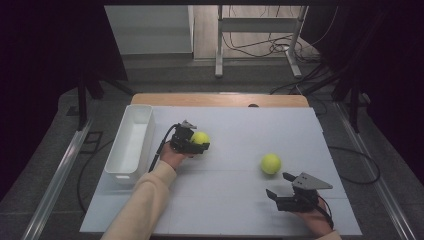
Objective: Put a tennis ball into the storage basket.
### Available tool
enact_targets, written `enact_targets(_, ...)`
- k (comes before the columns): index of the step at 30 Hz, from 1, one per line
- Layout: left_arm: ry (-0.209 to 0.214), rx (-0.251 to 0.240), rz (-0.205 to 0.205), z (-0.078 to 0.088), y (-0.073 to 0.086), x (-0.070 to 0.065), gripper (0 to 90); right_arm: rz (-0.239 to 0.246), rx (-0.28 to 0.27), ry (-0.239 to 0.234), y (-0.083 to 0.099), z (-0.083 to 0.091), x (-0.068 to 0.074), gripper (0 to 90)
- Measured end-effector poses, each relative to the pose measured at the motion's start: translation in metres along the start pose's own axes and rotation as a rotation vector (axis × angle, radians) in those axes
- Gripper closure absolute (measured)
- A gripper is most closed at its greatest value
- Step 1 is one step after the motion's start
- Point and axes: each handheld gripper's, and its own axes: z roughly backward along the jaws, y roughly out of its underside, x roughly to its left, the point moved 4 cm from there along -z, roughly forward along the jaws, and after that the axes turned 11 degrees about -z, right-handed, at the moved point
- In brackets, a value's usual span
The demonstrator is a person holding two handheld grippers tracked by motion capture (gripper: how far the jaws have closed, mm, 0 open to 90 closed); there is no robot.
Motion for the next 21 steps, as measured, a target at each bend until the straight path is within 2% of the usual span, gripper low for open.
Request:
enact_targets(8,0.010,-0.022,-0.023,0.006,-0.002,-0.007,26.1,-0.002,-0.002,0.002,0.000,0.000,0.000,13.3)
enact_targets(21,0.033,-0.058,-0.036,0.020,0.002,-0.015,26.0,-0.001,-0.007,0.006,0.000,0.000,0.000,13.4)
